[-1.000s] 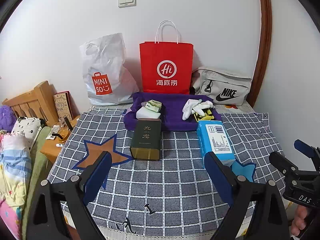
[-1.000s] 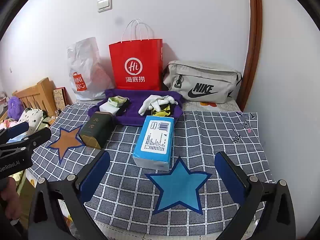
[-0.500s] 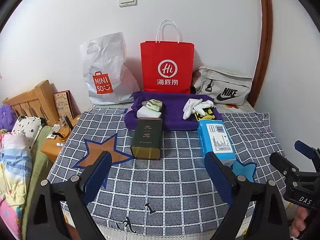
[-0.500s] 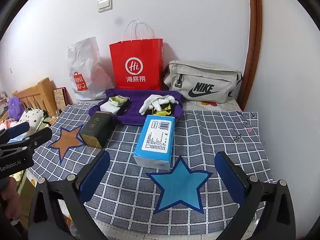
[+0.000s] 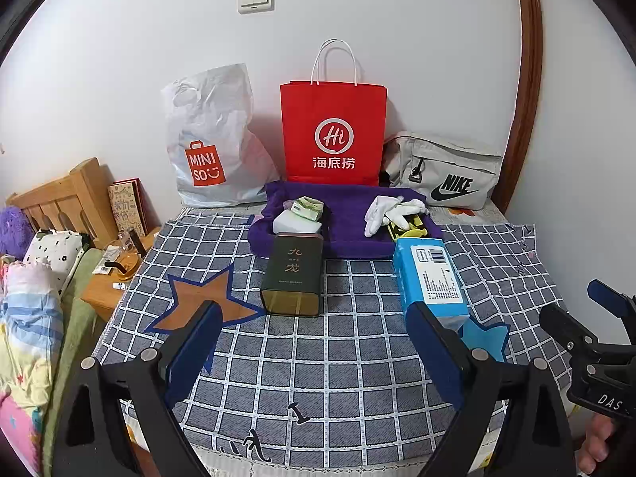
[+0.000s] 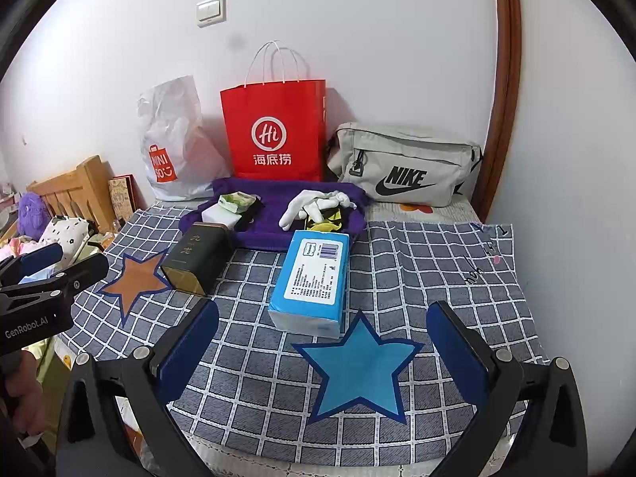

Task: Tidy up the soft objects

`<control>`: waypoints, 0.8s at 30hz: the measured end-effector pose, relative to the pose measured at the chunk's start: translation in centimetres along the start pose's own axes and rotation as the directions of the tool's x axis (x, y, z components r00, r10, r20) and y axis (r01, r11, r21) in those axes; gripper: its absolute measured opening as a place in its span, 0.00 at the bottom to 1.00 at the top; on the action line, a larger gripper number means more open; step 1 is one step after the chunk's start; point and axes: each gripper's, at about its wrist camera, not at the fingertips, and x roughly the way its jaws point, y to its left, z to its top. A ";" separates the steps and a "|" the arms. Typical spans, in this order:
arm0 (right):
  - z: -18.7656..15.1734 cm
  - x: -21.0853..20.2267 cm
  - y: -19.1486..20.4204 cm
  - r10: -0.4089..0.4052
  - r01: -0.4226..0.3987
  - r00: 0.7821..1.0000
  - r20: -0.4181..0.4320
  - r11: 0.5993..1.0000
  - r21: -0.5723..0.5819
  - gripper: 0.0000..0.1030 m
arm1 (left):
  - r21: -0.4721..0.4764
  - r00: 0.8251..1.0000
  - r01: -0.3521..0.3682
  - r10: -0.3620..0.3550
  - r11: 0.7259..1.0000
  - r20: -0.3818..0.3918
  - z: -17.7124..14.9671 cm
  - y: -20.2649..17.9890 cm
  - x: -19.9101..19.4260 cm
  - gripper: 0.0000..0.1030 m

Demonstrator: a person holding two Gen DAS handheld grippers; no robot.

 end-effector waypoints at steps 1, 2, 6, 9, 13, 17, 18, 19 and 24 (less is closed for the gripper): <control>0.0 -0.1 0.0 0.000 0.000 1.000 0.000 1.000 -0.001 1.00 | 0.000 1.000 0.000 0.000 1.000 0.000 0.0 0.0 0.0 0.91; 0.0 -0.1 0.1 0.000 0.000 1.000 0.002 1.000 -0.002 1.00 | -0.001 1.000 0.002 -0.002 1.000 0.000 0.0 0.0 0.0 0.91; 0.1 -0.3 0.1 0.001 -0.001 1.000 0.004 1.000 -0.001 1.00 | 0.000 1.000 0.001 -0.001 1.000 0.001 0.0 0.1 0.0 0.91; 0.1 -0.3 0.1 0.001 -0.001 1.000 0.004 1.000 -0.002 1.00 | -0.001 1.000 0.000 0.000 1.000 0.000 0.0 0.1 0.0 0.91; 0.1 -0.4 0.1 0.001 -0.001 1.000 0.003 1.000 0.000 1.00 | -0.001 1.000 0.000 0.000 1.000 0.000 0.0 0.1 0.0 0.91; 0.1 -0.4 0.2 0.000 0.000 1.000 0.004 1.000 -0.001 1.00 | -0.002 1.000 0.002 -0.002 1.000 0.002 0.0 0.1 0.0 0.91; 0.1 -0.4 0.1 0.002 -0.002 1.000 0.005 1.000 -0.001 1.00 | -0.001 1.000 0.002 -0.002 1.000 0.001 0.0 0.2 0.0 0.91; 0.0 -0.3 0.1 0.002 -0.002 1.000 0.004 1.000 -0.001 1.00 | -0.001 1.000 0.002 -0.002 1.000 0.001 0.0 0.2 0.0 0.91; 0.1 -0.5 0.1 0.001 -0.001 1.000 0.006 1.000 -0.001 1.00 | 0.000 1.000 0.001 -0.001 1.000 0.000 0.0 0.2 0.0 0.91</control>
